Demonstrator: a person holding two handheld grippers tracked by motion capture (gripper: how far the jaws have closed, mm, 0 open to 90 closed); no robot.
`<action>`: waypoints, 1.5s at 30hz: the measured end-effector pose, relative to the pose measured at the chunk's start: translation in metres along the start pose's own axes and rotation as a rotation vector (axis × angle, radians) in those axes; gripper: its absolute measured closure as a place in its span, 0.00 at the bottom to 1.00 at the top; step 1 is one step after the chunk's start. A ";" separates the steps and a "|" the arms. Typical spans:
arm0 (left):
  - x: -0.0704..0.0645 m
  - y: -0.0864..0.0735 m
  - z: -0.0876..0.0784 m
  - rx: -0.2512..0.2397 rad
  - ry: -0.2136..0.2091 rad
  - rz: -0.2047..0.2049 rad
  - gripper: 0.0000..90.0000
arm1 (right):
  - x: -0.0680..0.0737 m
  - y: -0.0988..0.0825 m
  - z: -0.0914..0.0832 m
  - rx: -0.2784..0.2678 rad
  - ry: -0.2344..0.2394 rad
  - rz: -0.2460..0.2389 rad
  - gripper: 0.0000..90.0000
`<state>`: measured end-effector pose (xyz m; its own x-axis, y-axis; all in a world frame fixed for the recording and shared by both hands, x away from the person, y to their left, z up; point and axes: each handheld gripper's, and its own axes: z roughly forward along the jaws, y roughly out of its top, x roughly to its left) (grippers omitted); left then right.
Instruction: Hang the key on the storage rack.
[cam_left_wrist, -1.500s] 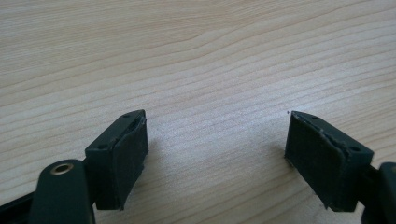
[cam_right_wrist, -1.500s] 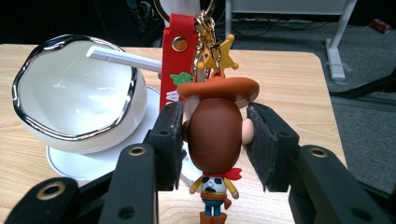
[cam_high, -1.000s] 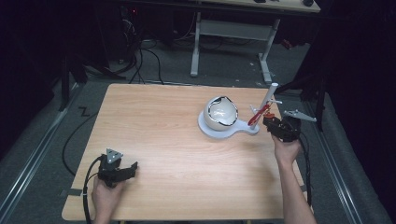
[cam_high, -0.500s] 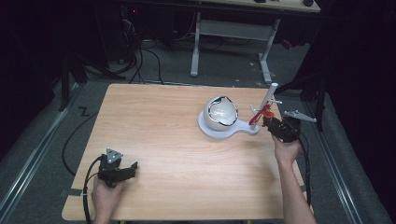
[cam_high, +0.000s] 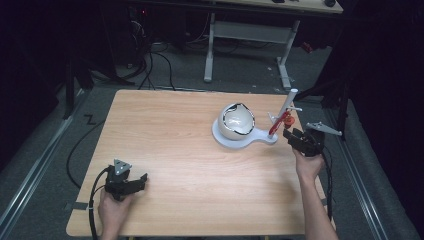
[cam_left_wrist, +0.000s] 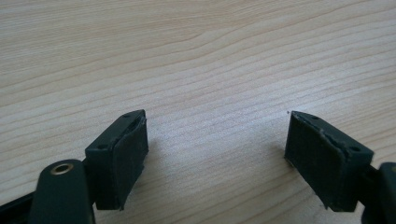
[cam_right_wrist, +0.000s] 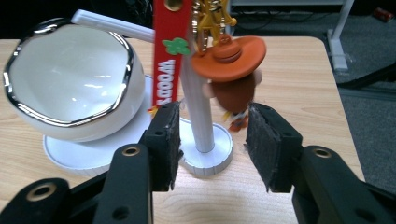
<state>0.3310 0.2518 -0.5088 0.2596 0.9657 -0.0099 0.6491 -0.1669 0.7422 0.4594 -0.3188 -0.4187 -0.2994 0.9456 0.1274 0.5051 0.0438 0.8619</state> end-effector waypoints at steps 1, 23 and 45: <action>0.000 0.000 0.000 0.000 0.000 0.000 0.24 | 0.001 -0.001 -0.002 -0.001 0.004 0.000 0.60; 0.000 0.000 0.000 0.000 0.000 0.000 0.24 | 0.021 -0.034 -0.022 0.004 0.102 -0.011 0.59; 0.000 0.000 0.000 0.000 0.000 0.000 0.24 | 0.043 -0.050 -0.027 0.002 0.169 -0.038 0.60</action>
<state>0.3310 0.2518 -0.5088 0.2597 0.9656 -0.0097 0.6490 -0.1671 0.7422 0.3997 -0.2888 -0.4427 -0.4501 0.8755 0.1758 0.4928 0.0793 0.8665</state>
